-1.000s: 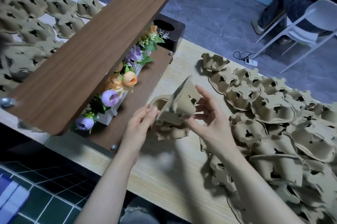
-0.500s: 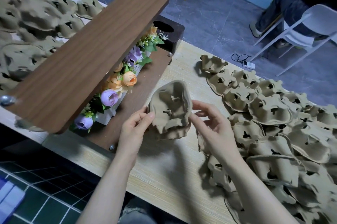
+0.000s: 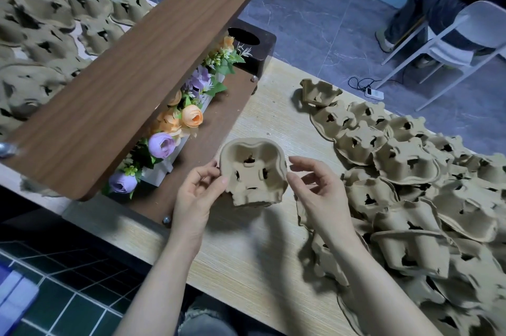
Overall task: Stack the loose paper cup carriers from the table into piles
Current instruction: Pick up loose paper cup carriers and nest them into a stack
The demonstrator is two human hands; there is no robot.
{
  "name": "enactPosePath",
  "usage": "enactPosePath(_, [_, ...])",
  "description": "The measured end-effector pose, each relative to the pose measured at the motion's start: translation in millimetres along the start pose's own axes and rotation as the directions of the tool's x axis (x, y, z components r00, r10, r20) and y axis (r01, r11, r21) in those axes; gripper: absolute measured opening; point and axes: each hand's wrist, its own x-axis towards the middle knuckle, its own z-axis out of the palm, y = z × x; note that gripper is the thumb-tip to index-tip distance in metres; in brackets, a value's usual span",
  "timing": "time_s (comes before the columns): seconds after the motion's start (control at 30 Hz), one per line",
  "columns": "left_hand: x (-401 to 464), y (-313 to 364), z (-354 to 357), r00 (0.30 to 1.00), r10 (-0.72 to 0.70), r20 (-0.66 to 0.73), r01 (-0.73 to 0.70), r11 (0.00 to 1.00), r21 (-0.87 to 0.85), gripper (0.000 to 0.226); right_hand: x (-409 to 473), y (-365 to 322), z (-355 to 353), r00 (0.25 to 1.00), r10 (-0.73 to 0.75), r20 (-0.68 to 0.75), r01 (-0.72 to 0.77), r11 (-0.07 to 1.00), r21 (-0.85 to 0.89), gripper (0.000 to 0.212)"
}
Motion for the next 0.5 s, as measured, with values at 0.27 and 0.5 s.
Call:
enactPosePath(0.27, [2,-1,4,0.990,-0.073,0.120,0.064,0.995,0.078,0.072,-1,13,-1,0.976,0.161,0.143,-0.135,0.975,-0.174,0.046])
enactPosePath(0.5, [9,-4,16,0.985,-0.101,0.142,0.087,0.991,0.101,0.056,6,23,6,0.916,0.221,0.334,-0.165,0.968,-0.187,0.077])
